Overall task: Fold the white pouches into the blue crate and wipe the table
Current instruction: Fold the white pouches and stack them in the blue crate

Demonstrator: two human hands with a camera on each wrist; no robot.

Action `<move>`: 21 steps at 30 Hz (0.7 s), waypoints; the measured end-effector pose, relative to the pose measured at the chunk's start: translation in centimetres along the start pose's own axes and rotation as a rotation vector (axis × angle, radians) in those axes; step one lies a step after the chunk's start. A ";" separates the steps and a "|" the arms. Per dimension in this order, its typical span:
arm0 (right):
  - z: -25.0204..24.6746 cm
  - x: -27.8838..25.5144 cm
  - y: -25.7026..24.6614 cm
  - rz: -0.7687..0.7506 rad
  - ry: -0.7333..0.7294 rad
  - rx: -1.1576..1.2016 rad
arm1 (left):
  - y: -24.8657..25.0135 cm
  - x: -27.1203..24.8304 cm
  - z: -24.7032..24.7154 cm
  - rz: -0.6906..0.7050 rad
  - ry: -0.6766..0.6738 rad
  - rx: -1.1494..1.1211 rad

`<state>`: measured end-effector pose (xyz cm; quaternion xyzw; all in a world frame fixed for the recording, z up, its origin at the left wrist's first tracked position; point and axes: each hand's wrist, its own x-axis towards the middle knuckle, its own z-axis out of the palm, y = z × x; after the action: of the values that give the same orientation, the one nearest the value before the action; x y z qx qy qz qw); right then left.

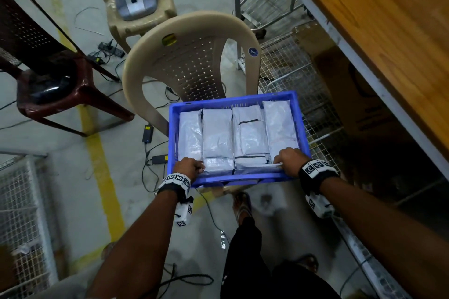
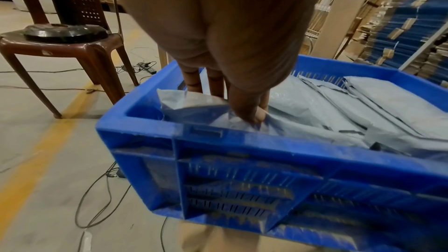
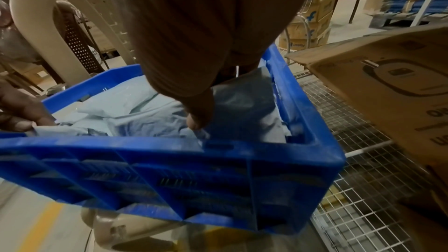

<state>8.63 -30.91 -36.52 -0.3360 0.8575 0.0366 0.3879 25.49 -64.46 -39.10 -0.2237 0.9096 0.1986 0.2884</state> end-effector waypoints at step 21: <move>0.9 -1.6 1.1 0.091 0.095 -0.117 | 1.0 -1.0 0.7 -0.072 0.086 0.015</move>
<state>9.29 -28.94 -36.25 -0.3199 0.8858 0.0881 0.3245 26.02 -62.98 -38.75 -0.2625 0.9139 0.1717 0.2578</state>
